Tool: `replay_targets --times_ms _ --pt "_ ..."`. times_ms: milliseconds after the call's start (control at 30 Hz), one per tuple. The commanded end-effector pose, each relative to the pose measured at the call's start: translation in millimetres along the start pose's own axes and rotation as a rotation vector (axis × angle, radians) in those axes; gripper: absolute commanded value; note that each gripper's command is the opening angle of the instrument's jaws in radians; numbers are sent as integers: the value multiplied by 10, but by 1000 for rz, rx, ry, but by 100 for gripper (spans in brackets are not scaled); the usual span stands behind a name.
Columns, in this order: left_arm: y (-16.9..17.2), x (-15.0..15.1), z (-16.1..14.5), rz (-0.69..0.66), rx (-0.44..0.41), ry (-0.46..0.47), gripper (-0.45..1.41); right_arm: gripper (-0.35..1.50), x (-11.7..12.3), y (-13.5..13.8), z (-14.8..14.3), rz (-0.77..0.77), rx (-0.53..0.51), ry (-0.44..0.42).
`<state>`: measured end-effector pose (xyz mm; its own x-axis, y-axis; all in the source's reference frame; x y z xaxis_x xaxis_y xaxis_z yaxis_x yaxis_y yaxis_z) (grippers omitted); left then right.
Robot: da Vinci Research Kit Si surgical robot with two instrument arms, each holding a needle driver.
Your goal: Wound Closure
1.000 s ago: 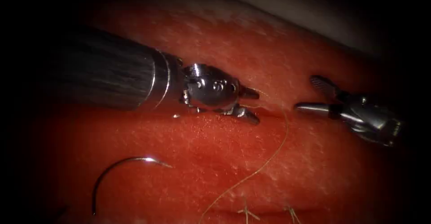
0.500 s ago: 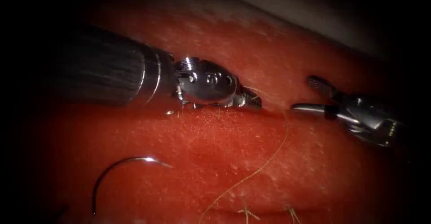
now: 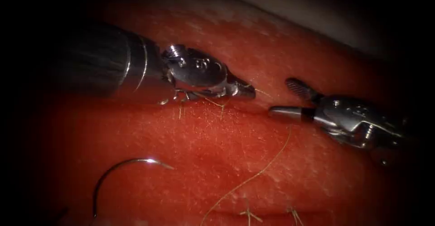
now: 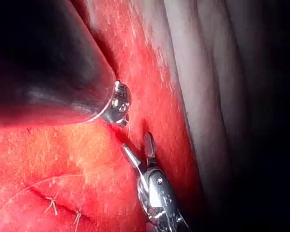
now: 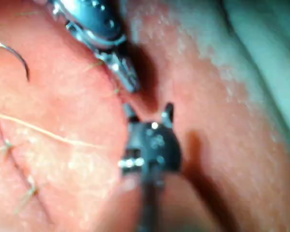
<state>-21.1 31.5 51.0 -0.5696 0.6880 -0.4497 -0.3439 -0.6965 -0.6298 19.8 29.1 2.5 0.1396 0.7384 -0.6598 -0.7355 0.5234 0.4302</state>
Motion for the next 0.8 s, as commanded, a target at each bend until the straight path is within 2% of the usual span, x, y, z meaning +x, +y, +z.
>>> replay_targets --times_ms 33,200,300,433,533,800 --pt "-3 1 6 -9 -6 6 -35 143 -4 -8 12 -1 7 -1" --pt "-13 -2 3 -41 -23 38 -35 141 -8 -18 20 -4 50 -1" --pt "-19 -8 -3 -38 -28 39 -35 136 -15 -38 41 69 124 0" --pt "-17 -10 -5 -38 -30 42 -35 133 -21 -51 62 116 150 19" --pt "-17 -12 -8 -37 -32 41 -35 133 -31 -54 76 137 150 25" --pt "-18 -16 -14 -34 -33 42 -35 133 -37 -47 74 169 120 34"
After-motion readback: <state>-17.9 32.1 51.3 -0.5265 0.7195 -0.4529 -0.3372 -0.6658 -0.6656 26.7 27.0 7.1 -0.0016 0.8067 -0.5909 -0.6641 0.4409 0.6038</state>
